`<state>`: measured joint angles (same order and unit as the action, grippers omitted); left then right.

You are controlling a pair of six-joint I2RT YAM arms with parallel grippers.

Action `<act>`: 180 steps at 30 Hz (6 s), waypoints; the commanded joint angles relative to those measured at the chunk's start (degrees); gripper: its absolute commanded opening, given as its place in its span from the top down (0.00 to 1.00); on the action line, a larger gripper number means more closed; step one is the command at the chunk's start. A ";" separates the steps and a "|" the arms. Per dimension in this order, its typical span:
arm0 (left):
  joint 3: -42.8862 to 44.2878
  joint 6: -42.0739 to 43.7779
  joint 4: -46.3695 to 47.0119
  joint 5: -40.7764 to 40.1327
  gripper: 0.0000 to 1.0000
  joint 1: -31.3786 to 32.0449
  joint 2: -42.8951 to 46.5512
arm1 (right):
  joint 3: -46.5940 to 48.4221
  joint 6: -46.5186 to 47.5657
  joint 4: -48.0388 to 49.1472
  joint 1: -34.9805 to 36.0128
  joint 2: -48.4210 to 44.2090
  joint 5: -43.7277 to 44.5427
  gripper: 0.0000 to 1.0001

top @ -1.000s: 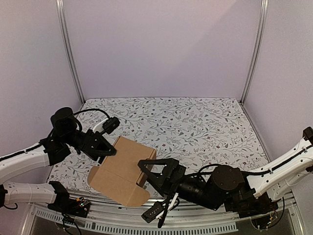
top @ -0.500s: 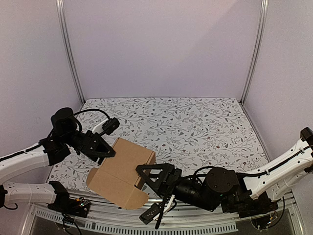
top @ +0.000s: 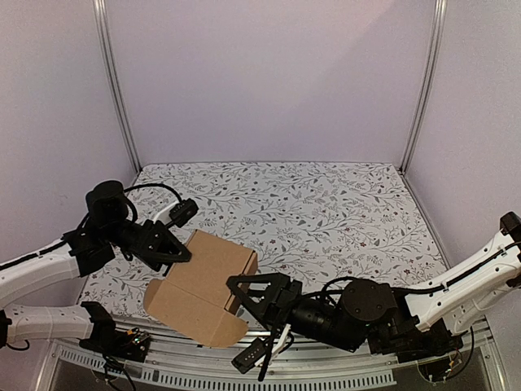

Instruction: Fold the paper box

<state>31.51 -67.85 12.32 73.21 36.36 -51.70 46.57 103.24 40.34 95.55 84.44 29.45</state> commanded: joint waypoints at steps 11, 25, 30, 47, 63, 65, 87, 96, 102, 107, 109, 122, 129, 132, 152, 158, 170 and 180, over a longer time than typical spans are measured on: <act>9.79 20.67 -31.13 -14.64 0.00 -0.42 5.17 | -0.67 -16.72 -16.27 -0.88 -9.77 4.87 0.43; 14.47 27.12 -33.97 -38.12 0.00 -0.85 11.01 | 5.00 -58.89 -54.29 -9.86 -19.64 -8.73 0.43; 14.64 27.08 -32.38 -34.96 0.00 -0.58 9.23 | 5.56 -72.69 -57.81 -16.44 -18.98 -20.69 0.43; 12.36 33.46 -36.64 -51.03 0.07 11.86 2.63 | -2.38 -102.82 -43.70 -29.75 -13.20 -47.77 0.46; 15.16 36.01 -39.02 -60.96 0.35 19.62 -11.71 | -7.43 -110.34 -36.23 -29.84 -13.13 -48.01 0.47; 15.09 36.04 -38.19 -60.64 0.38 19.63 -12.00 | -7.53 -110.15 -36.10 -29.82 -13.26 -47.99 0.47; 18.38 37.59 -34.96 -56.72 1.00 20.22 -17.76 | -9.10 -108.91 -35.35 -29.15 -11.75 -45.55 0.50; 19.86 35.98 -35.00 -56.22 1.00 21.20 -19.20 | -10.99 -106.73 -30.58 -26.75 -9.25 -34.90 0.53; 21.49 35.01 -35.55 -56.45 1.00 21.89 -21.51 | -12.54 -105.84 -27.15 -25.66 -7.58 -29.85 0.54; 22.39 33.78 -36.34 -57.44 1.00 22.52 -23.40 | -13.66 -106.64 -25.13 -25.12 -7.19 -21.86 0.54; 22.38 33.07 -36.10 -57.98 1.00 22.81 -24.07 | -14.33 -107.03 -23.38 -25.06 -6.91 -19.79 0.54; 17.24 30.58 -27.01 -61.22 1.00 25.92 -26.79 | -21.14 -112.03 -6.14 -24.87 1.81 -12.09 0.54; 15.29 30.14 -25.93 -62.51 1.00 26.96 -27.28 | -23.30 -114.10 -1.74 -24.82 4.83 -10.26 0.54; 15.32 29.43 -25.68 -62.65 1.00 27.45 -27.82 | -23.43 -114.47 -0.96 -24.71 5.85 -9.48 0.54; 12.09 29.04 -30.58 -71.30 1.00 31.66 -27.96 | -24.14 -115.81 1.15 -23.34 8.33 -7.63 0.52; 11.70 27.60 -31.39 -73.02 1.00 34.27 -28.75 | -24.24 -116.22 1.13 -22.69 8.53 -5.47 0.51; 11.59 24.61 -32.48 -78.56 1.00 39.96 -31.56 | -25.18 -117.99 1.15 -21.48 8.85 -1.02 0.45; 14.65 23.08 -36.18 -84.05 1.00 44.49 -35.75 | -26.66 -119.97 2.67 -21.32 7.86 -0.22 0.31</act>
<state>47.53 -42.96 -11.62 -21.78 74.87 -82.30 20.88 -12.60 43.66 76.29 91.70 19.59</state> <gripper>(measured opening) 0.008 0.673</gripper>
